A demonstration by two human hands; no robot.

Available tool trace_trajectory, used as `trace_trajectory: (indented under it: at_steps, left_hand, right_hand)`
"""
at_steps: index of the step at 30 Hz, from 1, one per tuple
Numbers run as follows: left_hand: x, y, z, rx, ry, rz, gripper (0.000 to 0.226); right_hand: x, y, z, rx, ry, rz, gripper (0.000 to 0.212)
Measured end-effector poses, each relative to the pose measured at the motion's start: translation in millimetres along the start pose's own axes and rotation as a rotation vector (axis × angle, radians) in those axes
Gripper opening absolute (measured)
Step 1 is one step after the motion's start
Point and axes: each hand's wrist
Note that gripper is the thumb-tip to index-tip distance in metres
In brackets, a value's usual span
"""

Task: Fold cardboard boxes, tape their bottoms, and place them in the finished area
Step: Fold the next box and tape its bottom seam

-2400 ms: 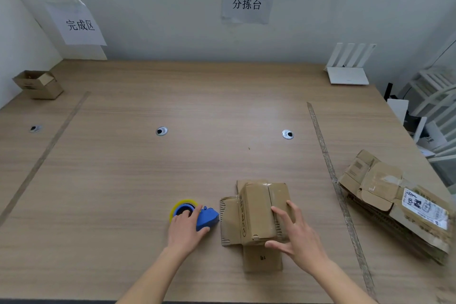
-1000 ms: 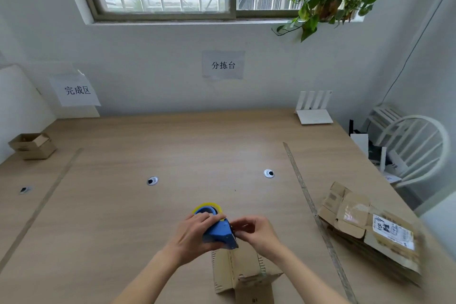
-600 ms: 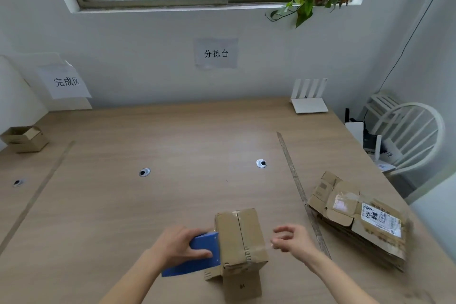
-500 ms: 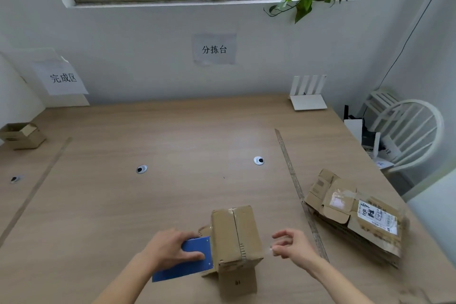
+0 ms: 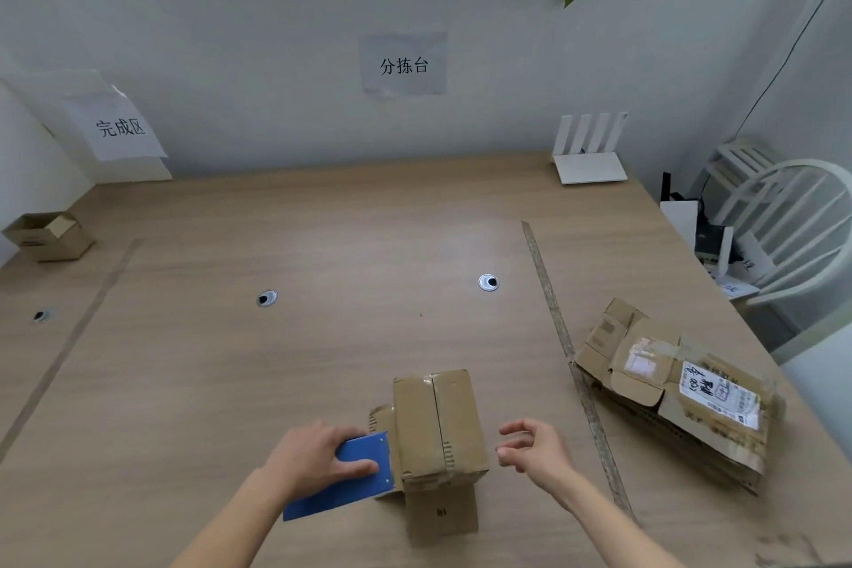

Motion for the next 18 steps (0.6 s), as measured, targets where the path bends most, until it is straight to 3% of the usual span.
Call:
trace_trajectory:
  at_steps: [6, 9, 12, 16, 18]
  left_hand:
    - [5, -25, -12, -0.001, 0.031, -0.108, 0.070]
    - [3, -29, -16, 0.000, 0.062, -0.118, 0.070]
    - [1, -28, -17, -0.004, 0.068, -0.109, 0.067]
    - [0, -25, -17, -0.001, 0.058, -0.089, 0.070]
    - [1, -24, -18, 0.002, 0.050, -0.083, 0.071]
  right_hand:
    - [15, -42, -16, 0.041, -0.117, 0.033, 0.026]
    - [13, -52, -22, 0.018, -0.166, -0.018, 0.042]
    - [9, -48, -24, -0.001, -0.187, 0.130, 0.063]
    - [-6, -53, -12, 0.239, -0.011, 0.257, 0.059]
    - [-24, -71, -6, 0.235, 0.083, 0.272, 0.082]
Point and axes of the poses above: each hand's wrist, its own z-axis away from the middle knuckle, its own y-axis out of the back of the hand, x = y × z, and after that the axes turned 14 degrees about z, right-handed
